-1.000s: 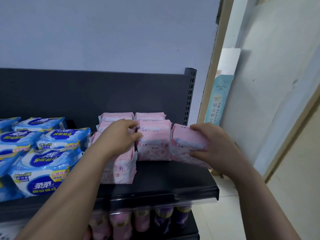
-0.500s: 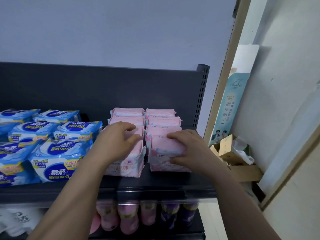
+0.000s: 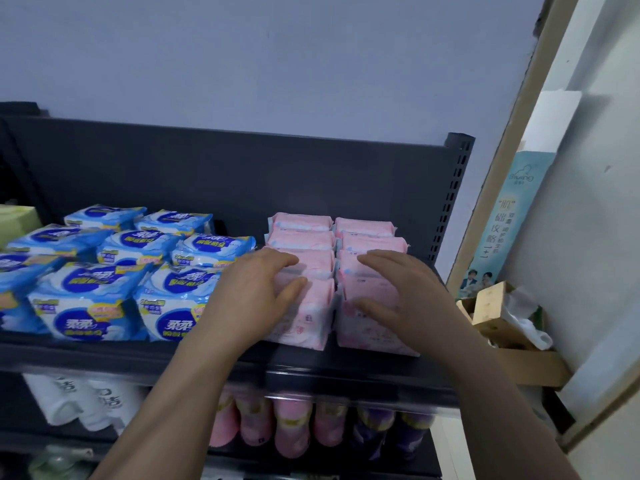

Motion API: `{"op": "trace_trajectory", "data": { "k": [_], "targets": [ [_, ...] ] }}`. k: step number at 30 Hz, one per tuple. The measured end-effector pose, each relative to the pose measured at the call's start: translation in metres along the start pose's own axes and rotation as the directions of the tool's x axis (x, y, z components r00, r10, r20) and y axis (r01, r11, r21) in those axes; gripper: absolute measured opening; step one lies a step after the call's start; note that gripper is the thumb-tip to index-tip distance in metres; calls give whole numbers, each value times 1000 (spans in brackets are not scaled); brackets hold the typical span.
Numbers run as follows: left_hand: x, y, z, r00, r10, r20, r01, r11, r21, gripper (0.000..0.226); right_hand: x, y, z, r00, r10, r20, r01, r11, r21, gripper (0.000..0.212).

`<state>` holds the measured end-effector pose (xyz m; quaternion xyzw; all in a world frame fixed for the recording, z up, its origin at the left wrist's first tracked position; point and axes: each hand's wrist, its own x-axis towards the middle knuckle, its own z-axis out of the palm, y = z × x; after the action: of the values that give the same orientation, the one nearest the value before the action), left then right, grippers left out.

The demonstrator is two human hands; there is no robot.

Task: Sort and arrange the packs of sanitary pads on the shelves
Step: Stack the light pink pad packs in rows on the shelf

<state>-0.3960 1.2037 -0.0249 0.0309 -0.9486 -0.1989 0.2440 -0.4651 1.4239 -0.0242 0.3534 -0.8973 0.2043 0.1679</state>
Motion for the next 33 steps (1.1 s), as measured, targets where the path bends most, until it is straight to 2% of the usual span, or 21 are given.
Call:
{"op": "trace_trajectory", "data": {
  "k": [2,7,10,13,15,18,23,28,30,33],
  "targets": [
    [-9,-8,-14,1000,-7,-16,8,999,34,43,6,-18,5,999,-18,-30,19,999,33,56],
    [-49,-52,-61,994,-59,-88,66,994,85,49,25,-85,33,991,-121,-48,126,986,113,53],
    [-87,-88,-100,980,-146,-136,160,982,99,46,38,-145,56,976,-204,-72,215,957,195,47],
    [-135,-131,-146,956,-230,-182,258,954,150,50,47,-217,84,942,-323,-89,335,897,290,51],
    [-170,-159,-180,931,-298,-210,337,923,187,48,51,-270,101,923,-384,-34,372,864,340,54],
    [-224,-199,-228,877,-397,-270,457,863,216,41,52,-351,120,883,-468,41,417,821,389,54],
    [-313,-256,-297,775,-514,-368,614,752,241,39,40,-475,157,796,-604,36,513,705,490,50],
    [-385,-301,-359,631,-618,-469,762,606,229,36,39,-584,191,700,-712,54,561,596,575,49],
    [-399,-313,-373,596,-640,-485,792,567,226,37,42,-608,201,682,-729,47,567,569,596,49],
    [-426,-339,-396,507,-683,-525,852,488,189,34,47,-657,228,624,-779,62,578,513,634,51]
  ]
}}
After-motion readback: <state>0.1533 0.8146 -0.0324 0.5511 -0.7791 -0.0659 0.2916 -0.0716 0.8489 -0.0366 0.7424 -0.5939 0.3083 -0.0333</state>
